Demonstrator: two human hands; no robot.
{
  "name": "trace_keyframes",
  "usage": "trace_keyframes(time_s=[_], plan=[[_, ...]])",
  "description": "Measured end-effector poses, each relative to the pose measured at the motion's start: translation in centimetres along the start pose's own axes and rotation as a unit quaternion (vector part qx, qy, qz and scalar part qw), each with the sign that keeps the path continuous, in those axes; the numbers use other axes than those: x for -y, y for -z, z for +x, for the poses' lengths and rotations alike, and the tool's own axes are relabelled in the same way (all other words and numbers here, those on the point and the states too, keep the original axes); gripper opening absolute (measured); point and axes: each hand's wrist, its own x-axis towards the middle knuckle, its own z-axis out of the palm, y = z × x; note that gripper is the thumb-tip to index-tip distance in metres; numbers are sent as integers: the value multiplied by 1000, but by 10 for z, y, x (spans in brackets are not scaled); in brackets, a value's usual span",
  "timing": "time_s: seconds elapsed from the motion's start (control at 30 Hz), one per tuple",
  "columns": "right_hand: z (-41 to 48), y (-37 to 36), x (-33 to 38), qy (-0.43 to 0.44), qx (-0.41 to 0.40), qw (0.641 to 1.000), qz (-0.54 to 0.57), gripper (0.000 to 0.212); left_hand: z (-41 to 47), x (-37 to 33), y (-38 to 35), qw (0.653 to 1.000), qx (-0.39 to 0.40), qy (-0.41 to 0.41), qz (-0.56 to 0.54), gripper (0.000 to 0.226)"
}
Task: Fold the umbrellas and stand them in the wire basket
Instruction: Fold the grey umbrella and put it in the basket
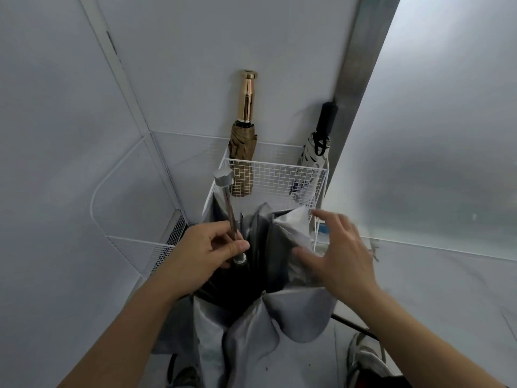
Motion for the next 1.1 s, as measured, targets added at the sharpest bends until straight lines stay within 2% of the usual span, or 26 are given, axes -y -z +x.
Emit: trace_keyframes(time_s=[0.03, 0.07, 0.1, 0.17, 0.23, 0.3, 0.37, 0.47, 0.57, 0.63, 0.7, 0.8, 0.87, 0.97, 1.1], plan=[[5, -3, -7, -45, 111, 993, 20, 50, 0, -1, 0, 1000, 2, -3, 1, 8], [8, -7, -15, -61, 197, 976, 74, 33, 1, -1, 0, 1000, 4, -3, -5, 13], [9, -12, -20, -59, 238, 962, 119, 18, 1, 0, 1, 1000, 11, -2, -14, 18], [9, -19, -25, -24, 258, 951, 167, 30, 1, 3, 3, 1000, 22, -2, -6, 30], [8, -19, -19, 5, 254, 944, 211, 27, 3, 6, 0, 999, -15, -13, 25, 34], [6, -17, -9, 7, 251, 926, 282, 25, 7, 7, -8, 992, -115, -36, 27, 40], [3, -16, 0, -6, 256, 910, 327, 20, 13, 6, -17, 974, -218, -52, -34, 48], [-3, -18, 11, -15, 282, 885, 370, 24, 19, 7, -25, 945, -301, -63, -111, 44], [-11, -22, 20, -19, 328, 863, 383, 40, 16, 1, -33, 940, -310, -78, -119, 37], [-16, -25, 27, -22, 351, 856, 379, 33, 14, -4, -35, 943, -291, -99, -127, 39], [-17, -27, 29, -33, 355, 858, 369, 21, 13, -8, -36, 945, -277, -103, -140, 47], [-11, -31, 22, -55, 313, 869, 380, 29, 11, -13, -35, 941, -250, -92, -208, 63], [-7, -28, 20, -74, 277, 859, 424, 23, 11, -14, -35, 935, -244, -78, -247, 66], [-2, -27, 16, -73, 259, 860, 434, 25, 15, -13, -34, 920, -263, -55, -286, 63], [3, -32, 13, -72, 205, 890, 400, 15, 17, -17, -37, 905, -263, -25, -332, 54]])
